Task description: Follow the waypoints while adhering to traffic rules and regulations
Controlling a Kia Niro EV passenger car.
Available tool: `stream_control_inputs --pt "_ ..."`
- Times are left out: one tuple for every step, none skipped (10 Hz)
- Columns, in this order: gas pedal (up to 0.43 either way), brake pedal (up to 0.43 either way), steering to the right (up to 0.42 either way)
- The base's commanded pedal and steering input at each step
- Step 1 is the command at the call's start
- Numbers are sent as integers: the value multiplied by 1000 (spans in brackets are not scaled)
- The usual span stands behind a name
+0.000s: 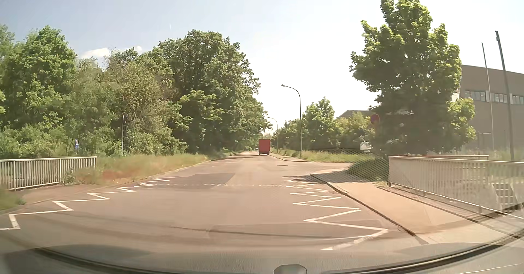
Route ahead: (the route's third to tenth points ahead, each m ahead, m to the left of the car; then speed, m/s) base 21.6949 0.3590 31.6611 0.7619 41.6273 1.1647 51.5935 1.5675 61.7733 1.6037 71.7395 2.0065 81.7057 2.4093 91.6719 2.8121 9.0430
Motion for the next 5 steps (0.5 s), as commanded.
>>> stream_control_inputs --pt "220 0 -12" --pt "220 0 -12" --pt "220 0 -13" --pt "220 0 -14" --pt "209 0 -15"
